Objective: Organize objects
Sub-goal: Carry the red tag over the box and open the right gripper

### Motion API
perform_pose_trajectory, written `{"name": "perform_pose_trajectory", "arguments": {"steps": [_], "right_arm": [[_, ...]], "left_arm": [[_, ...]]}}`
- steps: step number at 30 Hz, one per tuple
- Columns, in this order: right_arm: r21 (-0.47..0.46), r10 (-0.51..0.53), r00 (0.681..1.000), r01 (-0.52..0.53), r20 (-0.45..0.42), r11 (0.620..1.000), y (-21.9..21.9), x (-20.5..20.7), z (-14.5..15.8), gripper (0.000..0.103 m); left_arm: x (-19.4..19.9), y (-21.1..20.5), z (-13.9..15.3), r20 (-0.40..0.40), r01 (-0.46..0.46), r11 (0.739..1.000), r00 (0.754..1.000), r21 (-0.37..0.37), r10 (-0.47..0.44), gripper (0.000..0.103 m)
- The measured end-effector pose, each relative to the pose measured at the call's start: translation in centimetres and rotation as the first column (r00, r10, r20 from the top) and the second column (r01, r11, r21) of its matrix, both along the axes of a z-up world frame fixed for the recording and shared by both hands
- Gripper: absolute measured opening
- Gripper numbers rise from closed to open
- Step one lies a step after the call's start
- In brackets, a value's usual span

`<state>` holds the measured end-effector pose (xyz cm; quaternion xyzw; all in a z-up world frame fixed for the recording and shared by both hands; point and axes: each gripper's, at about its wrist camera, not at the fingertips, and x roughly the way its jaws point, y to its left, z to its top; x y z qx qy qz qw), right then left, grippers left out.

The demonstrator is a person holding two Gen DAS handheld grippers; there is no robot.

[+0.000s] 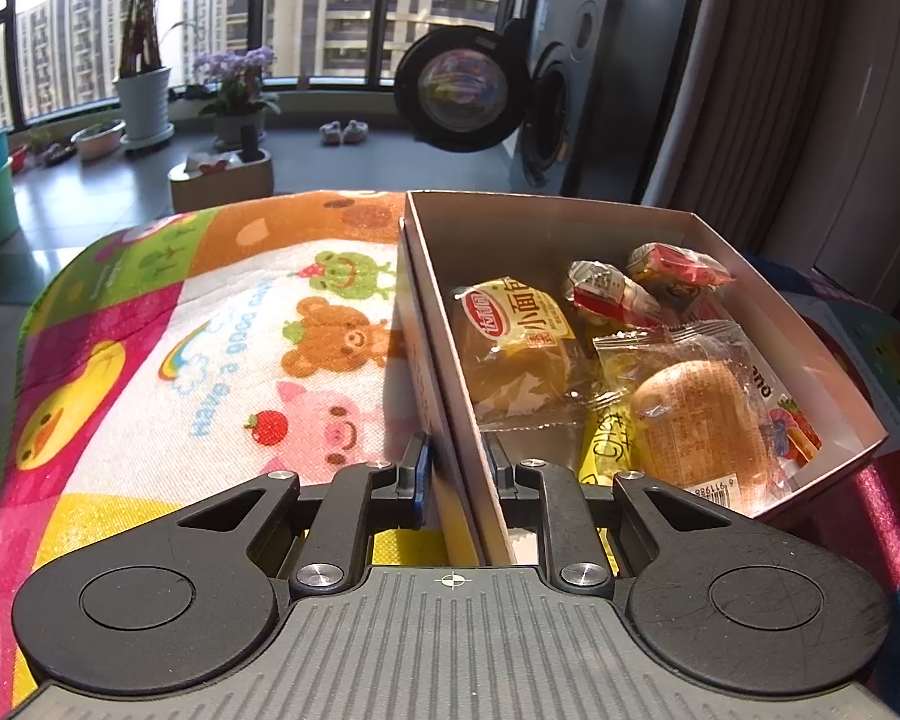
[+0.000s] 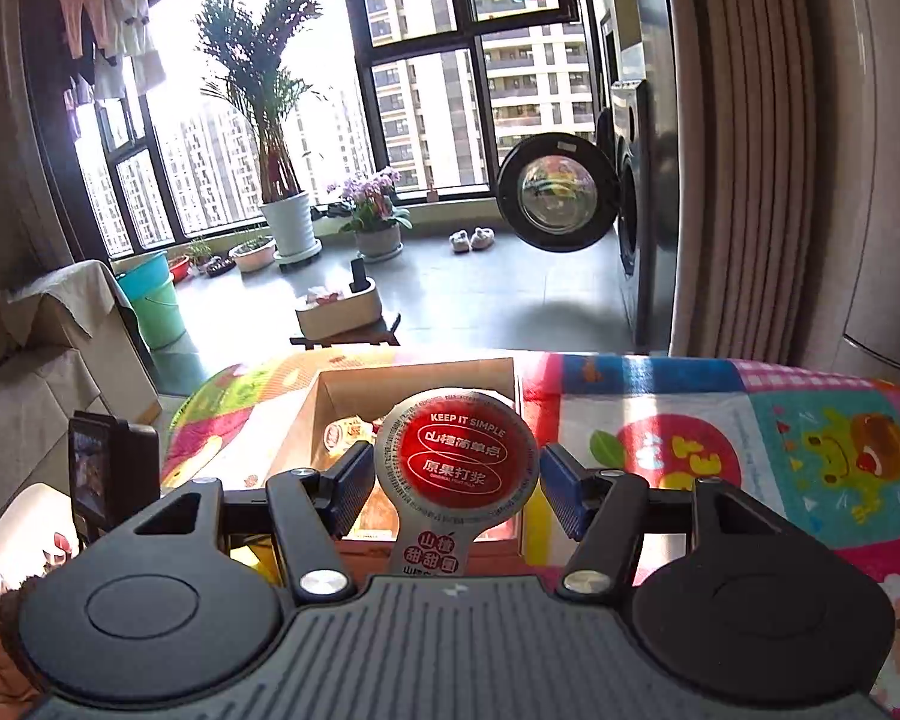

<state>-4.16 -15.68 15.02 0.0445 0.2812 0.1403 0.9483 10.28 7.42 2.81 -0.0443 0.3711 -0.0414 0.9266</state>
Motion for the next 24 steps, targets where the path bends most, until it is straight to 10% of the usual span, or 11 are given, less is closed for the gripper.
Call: {"name": "perform_pose_trajectory", "arguments": {"steps": [13, 24], "right_arm": [[0.084, 0.126, 0.988, -0.119, -0.086, 0.989, 6.8, 8.7, -1.1, 0.061], [-0.143, 0.104, 0.992, -0.112, -0.067, 0.983, 13.4, 13.1, -5.2, 0.061]], "left_arm": [[-0.1, 0.6, -0.2, 0.010, 0.009, 0.999, 1.000, -0.036, -0.008, 0.021], [-0.1, 1.1, -0.5, 0.018, 0.023, 0.998, 1.000, -0.064, -0.022, 0.024]]}}
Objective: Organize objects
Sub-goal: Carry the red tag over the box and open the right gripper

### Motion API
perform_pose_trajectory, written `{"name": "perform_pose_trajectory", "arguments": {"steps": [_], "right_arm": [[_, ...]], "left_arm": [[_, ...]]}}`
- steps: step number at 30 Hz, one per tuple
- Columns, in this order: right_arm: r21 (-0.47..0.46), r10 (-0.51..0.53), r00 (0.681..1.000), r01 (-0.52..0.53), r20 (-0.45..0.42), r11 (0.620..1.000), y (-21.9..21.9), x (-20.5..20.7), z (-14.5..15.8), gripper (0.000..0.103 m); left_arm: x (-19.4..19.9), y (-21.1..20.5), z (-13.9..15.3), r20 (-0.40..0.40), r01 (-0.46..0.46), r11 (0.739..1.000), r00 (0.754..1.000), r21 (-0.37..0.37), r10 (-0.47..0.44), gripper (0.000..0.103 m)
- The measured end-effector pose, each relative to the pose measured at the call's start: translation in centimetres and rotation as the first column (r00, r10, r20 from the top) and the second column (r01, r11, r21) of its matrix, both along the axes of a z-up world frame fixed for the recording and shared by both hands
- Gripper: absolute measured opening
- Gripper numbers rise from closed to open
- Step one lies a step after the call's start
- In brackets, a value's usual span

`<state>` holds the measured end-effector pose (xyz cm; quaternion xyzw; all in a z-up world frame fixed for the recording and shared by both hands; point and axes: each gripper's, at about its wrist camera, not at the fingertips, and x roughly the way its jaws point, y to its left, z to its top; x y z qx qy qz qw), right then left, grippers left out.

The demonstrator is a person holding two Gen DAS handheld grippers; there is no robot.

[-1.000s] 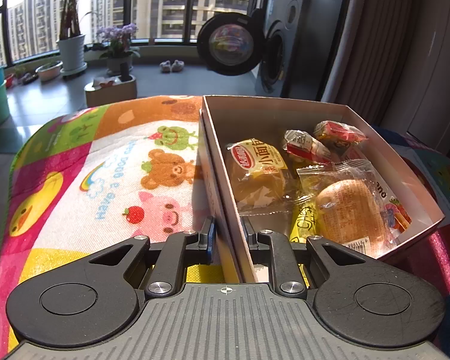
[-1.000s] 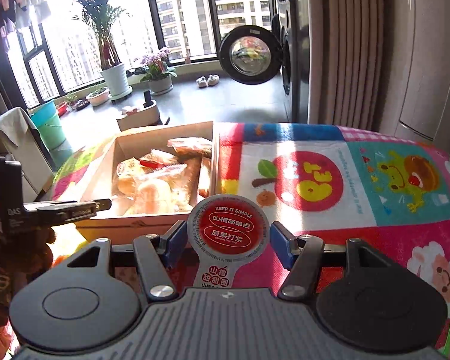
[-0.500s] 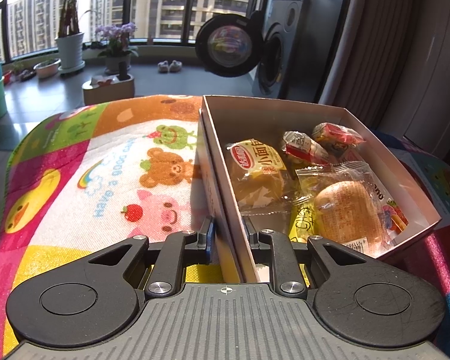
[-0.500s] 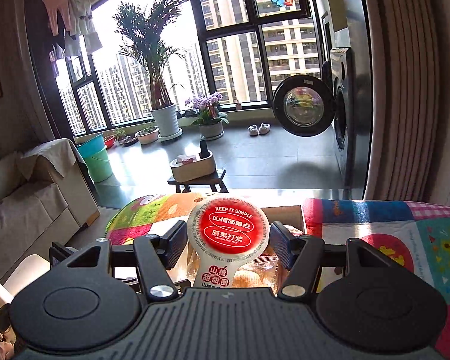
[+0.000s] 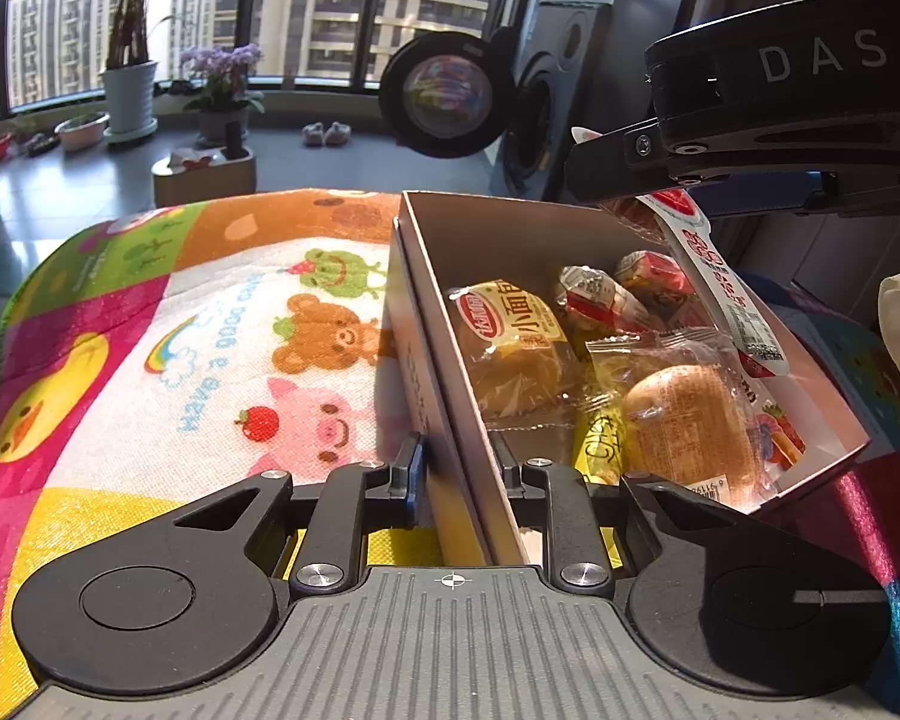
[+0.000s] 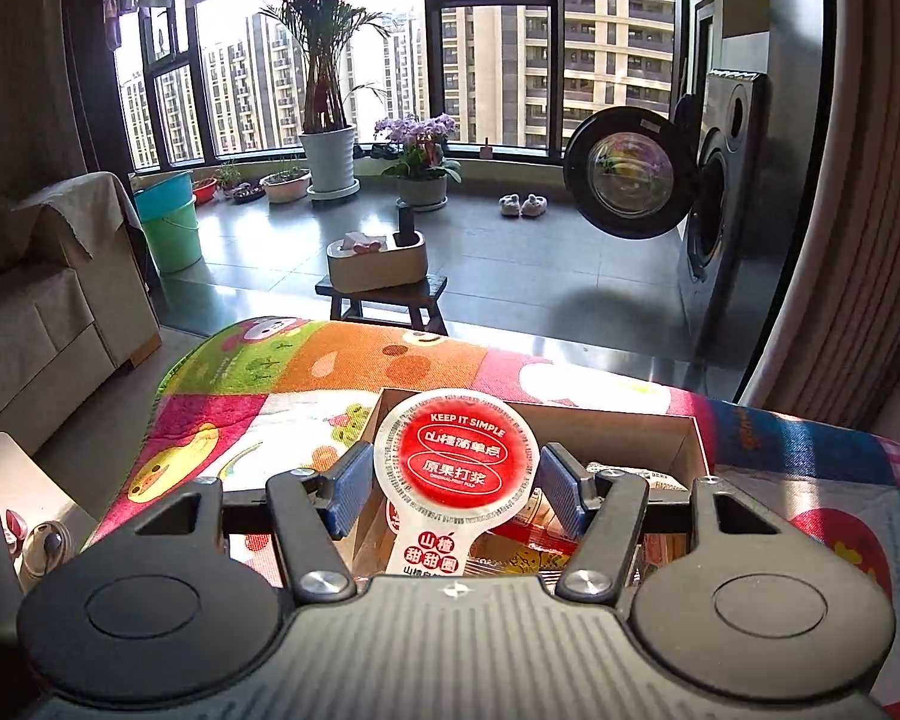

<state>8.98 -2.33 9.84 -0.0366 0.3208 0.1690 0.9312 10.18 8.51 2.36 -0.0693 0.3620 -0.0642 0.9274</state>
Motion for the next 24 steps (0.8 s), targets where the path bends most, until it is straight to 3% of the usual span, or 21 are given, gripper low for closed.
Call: {"name": "perform_pose_trajectory", "arguments": {"steps": [12, 24], "right_arm": [[0.048, -0.023, 0.999, 0.022, 0.023, 0.999, -0.3, 2.0, 0.2, 0.061], [0.028, -0.030, 0.997, 0.032, -0.074, 0.999, 0.3, 4.7, -2.0, 0.061]], "left_arm": [[-0.2, 0.0, 0.0, 0.000, -0.005, 1.000, 1.000, 0.004, 0.005, 0.023], [-0.2, 0.2, 0.1, 0.003, 0.000, 1.000, 1.000, -0.005, 0.000, 0.024]]}}
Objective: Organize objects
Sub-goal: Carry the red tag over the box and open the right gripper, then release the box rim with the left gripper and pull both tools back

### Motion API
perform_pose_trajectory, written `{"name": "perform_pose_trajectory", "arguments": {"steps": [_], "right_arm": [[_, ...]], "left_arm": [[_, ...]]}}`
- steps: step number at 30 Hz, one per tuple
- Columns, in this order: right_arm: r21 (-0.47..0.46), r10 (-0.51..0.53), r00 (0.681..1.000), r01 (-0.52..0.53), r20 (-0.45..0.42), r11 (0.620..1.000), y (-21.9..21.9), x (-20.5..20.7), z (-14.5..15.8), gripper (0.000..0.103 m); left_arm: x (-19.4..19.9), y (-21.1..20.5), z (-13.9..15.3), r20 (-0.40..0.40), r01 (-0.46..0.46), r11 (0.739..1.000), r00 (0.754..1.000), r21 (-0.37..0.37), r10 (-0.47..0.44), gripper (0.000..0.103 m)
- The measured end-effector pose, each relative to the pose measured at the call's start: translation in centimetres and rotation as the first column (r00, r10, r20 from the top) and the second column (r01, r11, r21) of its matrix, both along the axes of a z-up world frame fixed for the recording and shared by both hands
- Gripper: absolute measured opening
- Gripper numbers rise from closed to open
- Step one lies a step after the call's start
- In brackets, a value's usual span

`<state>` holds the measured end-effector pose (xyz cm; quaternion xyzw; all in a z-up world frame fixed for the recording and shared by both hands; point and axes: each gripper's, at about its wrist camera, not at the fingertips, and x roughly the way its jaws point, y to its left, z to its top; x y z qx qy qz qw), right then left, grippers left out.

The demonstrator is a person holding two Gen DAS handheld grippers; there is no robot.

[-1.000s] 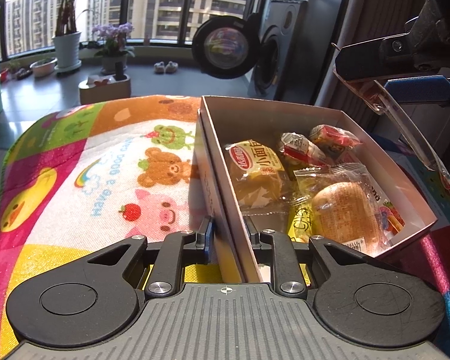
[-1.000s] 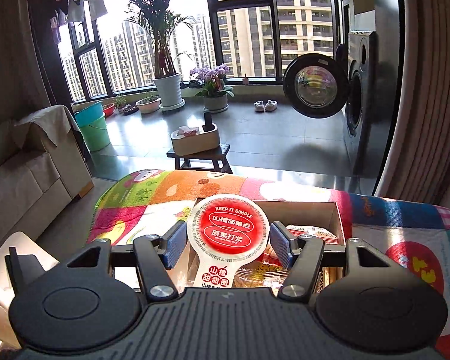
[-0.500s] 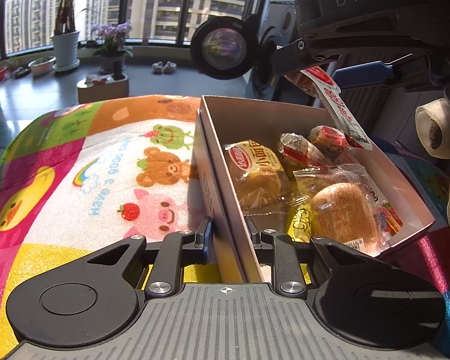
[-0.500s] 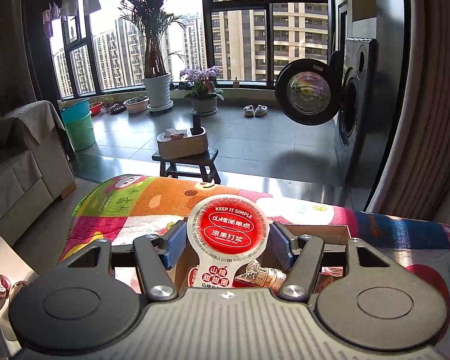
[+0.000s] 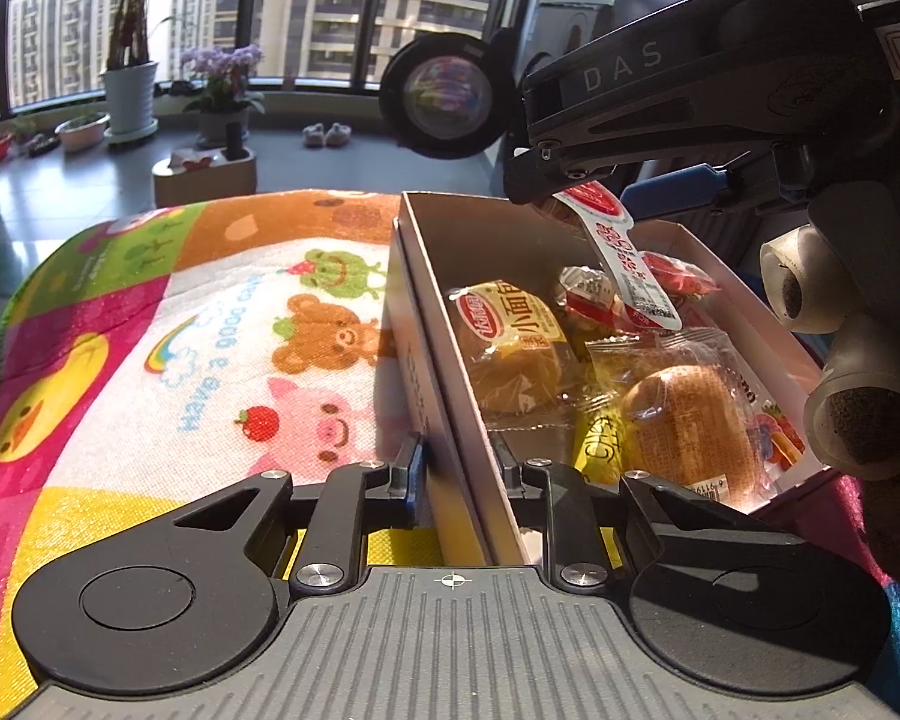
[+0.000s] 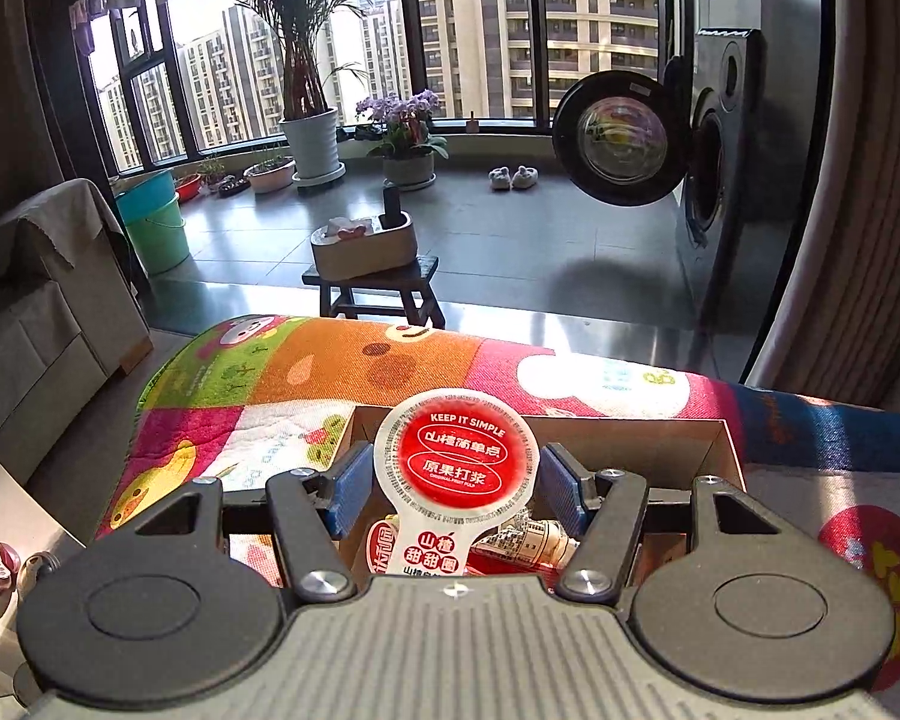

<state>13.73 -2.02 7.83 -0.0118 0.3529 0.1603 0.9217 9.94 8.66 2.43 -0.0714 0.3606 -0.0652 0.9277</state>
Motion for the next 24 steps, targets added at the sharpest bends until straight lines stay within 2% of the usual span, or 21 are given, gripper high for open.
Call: {"name": "perform_pose_trajectory", "arguments": {"steps": [10, 15, 19, 24], "right_arm": [[0.025, -0.028, 1.000, 0.028, -0.004, 0.999, -1.8, -0.2, -0.5, 0.067], [-0.038, -0.030, 0.998, 0.032, 0.049, 0.999, -4.3, -2.8, -0.3, 0.067], [-0.079, -0.038, 0.998, 0.042, 0.058, 0.996, -7.2, -5.5, -0.4, 0.068], [-0.081, -0.058, 0.996, 0.064, 0.072, 0.995, -11.0, -9.0, -0.2, 0.071]], "left_arm": [[0.0, 0.0, -0.1, 0.002, 0.001, 1.000, 1.000, -0.001, -0.001, 0.024], [0.0, 0.0, -0.1, 0.001, 0.001, 1.000, 1.000, 0.000, -0.001, 0.024], [0.0, 0.0, -0.1, 0.001, -0.002, 1.000, 1.000, -0.003, 0.002, 0.024], [0.2, -0.3, -0.1, -0.007, -0.005, 1.000, 1.000, 0.021, 0.005, 0.023]]}}
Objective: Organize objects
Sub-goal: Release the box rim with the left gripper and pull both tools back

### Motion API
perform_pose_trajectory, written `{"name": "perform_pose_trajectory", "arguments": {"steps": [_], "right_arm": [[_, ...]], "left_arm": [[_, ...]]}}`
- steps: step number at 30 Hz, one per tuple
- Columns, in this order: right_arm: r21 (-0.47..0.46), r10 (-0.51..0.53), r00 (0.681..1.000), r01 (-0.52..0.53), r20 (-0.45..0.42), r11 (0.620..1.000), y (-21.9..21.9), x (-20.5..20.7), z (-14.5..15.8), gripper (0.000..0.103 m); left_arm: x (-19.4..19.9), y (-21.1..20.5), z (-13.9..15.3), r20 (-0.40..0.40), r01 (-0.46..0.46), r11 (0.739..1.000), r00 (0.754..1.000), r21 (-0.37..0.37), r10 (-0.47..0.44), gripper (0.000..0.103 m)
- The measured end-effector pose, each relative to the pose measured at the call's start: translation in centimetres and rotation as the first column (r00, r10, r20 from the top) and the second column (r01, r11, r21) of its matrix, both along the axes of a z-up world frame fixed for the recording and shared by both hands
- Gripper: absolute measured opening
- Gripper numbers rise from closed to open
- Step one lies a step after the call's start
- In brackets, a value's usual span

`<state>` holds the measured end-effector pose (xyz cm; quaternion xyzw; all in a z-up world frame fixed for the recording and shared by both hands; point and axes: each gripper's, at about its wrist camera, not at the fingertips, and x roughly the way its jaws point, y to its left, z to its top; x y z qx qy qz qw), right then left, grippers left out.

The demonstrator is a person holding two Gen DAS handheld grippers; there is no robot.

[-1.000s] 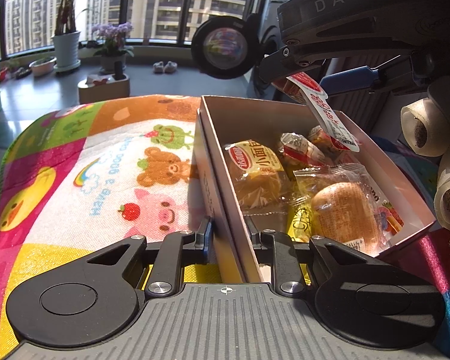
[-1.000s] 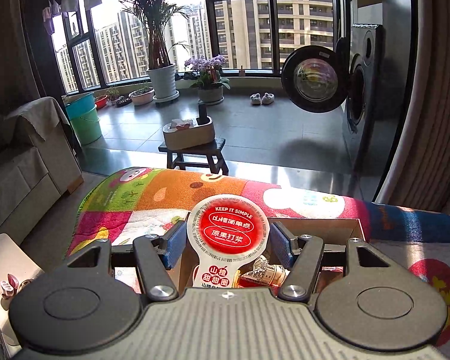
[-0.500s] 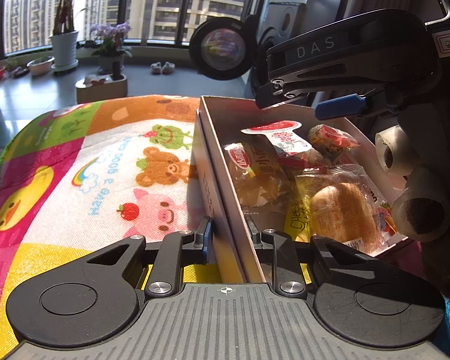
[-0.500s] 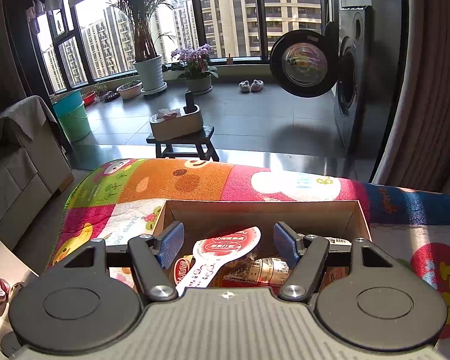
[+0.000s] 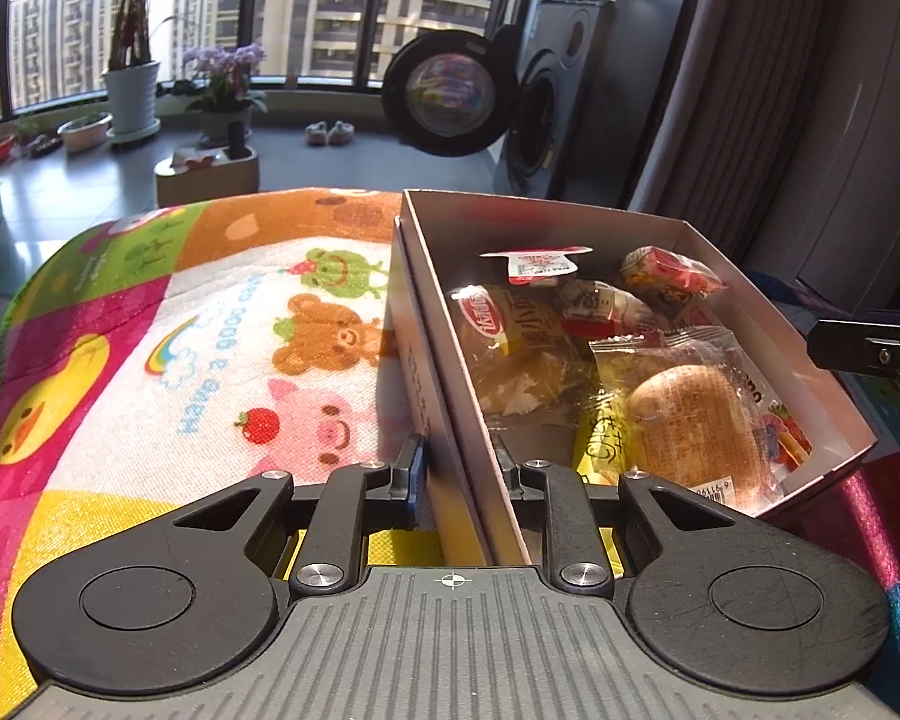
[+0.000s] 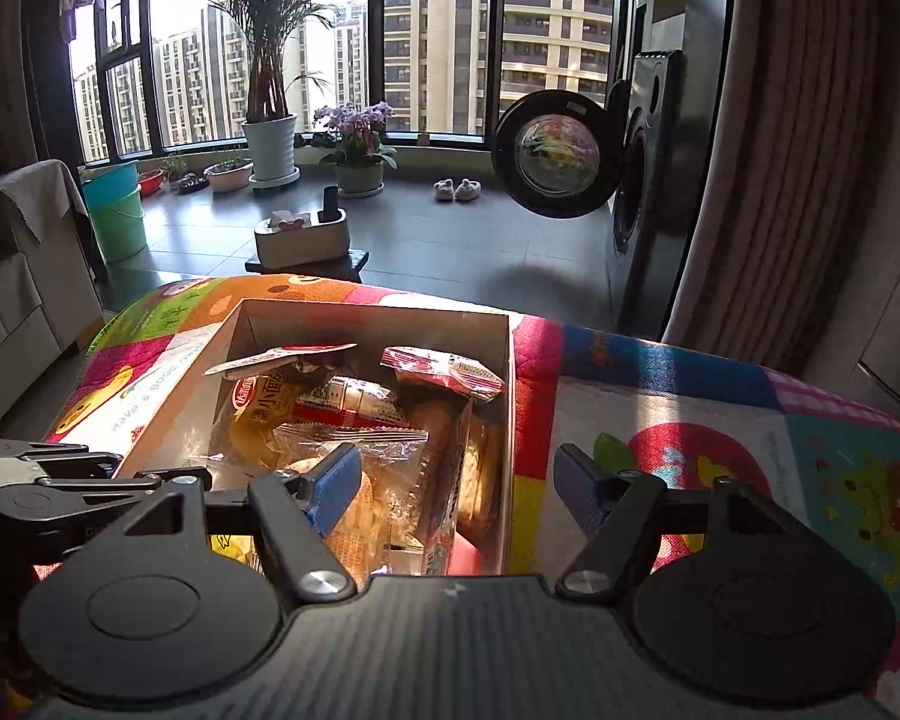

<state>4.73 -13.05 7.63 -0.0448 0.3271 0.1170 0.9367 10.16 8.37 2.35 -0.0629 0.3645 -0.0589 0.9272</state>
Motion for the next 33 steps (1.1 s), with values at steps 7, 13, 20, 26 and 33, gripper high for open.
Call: {"name": "perform_pose_trajectory", "arguments": {"steps": [7, 13, 20, 26, 33], "right_arm": [[0.007, 0.002, 1.000, -0.002, -0.031, 1.000, -2.9, -3.6, -1.6, 0.077], [-0.007, 0.007, 0.999, -0.007, -0.044, 1.000, -2.1, -3.8, -3.8, 0.077], [-0.078, -0.047, 0.997, 0.051, 0.060, 0.996, -0.8, -1.9, -4.1, 0.083], [-0.101, -0.063, 0.993, 0.072, 0.096, 0.992, 0.2, -1.7, -4.5, 0.083], [-0.101, -0.070, 0.990, 0.083, 0.121, 0.991, -0.1, -4.6, -3.5, 0.087]], "left_arm": [[0.6, -0.7, -0.1, -0.009, -0.020, 0.999, 1.000, 0.036, 0.020, 0.021], [2.2, -1.4, -0.3, -0.015, -0.010, 0.998, 1.000, 0.068, 0.011, 0.021], [7.8, -3.7, -0.1, 0.004, -0.047, 0.983, 0.999, 0.179, 0.047, 0.029], [9.3, -2.5, -0.8, 0.005, -0.083, 0.960, 0.996, 0.266, 0.085, 0.067], [4.6, -1.4, 2.4, 0.136, -0.145, 0.977, 0.983, 0.158, 0.124, 0.064]]}}
